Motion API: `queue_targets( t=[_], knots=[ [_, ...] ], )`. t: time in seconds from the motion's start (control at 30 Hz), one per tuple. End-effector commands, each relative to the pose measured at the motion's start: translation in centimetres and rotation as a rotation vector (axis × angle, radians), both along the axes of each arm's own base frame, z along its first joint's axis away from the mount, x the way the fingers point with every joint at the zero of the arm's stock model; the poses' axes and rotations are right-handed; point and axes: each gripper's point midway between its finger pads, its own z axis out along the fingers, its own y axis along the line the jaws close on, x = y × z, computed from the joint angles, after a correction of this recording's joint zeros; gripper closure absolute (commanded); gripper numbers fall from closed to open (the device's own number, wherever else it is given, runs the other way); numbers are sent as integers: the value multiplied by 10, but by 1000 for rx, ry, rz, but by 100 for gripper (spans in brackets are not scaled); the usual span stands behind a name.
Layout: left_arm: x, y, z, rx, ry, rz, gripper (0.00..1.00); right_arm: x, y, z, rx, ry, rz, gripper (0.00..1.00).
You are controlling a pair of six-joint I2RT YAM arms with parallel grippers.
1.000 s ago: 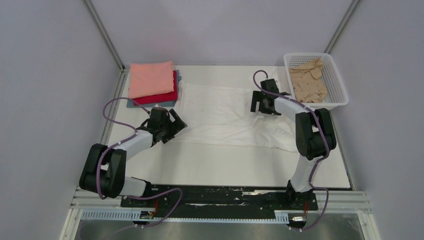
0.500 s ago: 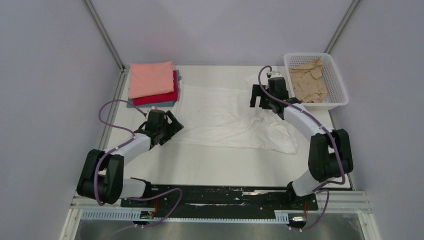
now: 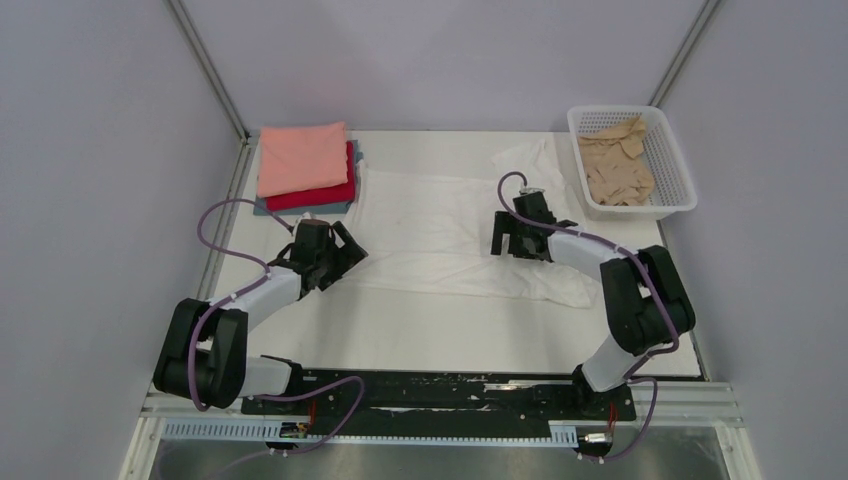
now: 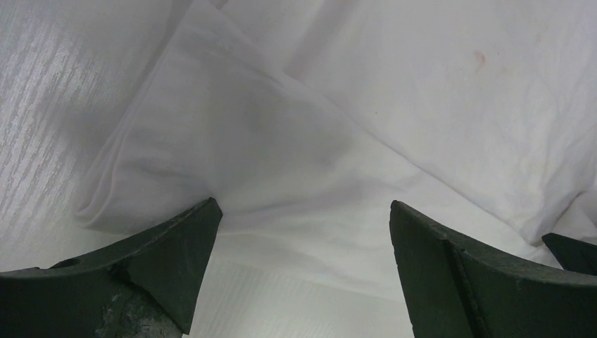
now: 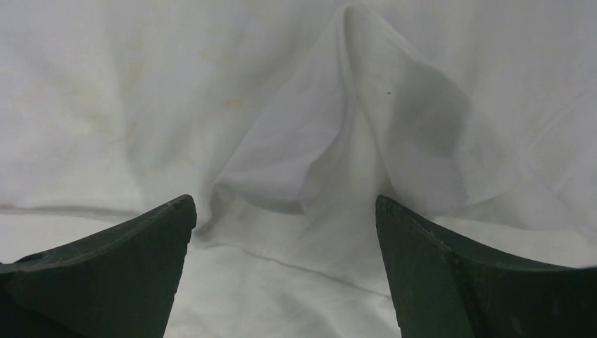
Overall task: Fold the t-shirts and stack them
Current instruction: Fold the flattened tshirt in 1/3 of the way
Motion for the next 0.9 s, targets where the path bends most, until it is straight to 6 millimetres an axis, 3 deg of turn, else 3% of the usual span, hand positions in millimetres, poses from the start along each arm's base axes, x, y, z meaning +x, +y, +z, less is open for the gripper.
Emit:
queue_targets(
  t=[0.0,0.13,0.37,0.5,0.57,0.7,0.87],
  knots=[
    [-25,16,-26,74,100,1,0,36,-25,1,-86,-135,-159,0],
    [-25,18,-27,85,101,4,0,63,-45,8,-139,-223,-264,0],
    [-28,23,-27,100,104,16,0,129,-68,45,-126,-410,-421,0],
    [-28,22,-25,87,95,12,0,171,-65,66,-103,-490,-363,0],
    [-27,20,-24,78,94,9,0,182,-59,75,-107,-492,-321,0],
    [-27,19,-25,72,97,5,0,170,-42,93,-51,-454,-219,0],
    [-26,16,-25,61,99,-5,0,95,-23,77,88,-274,-175,0]
  ],
)
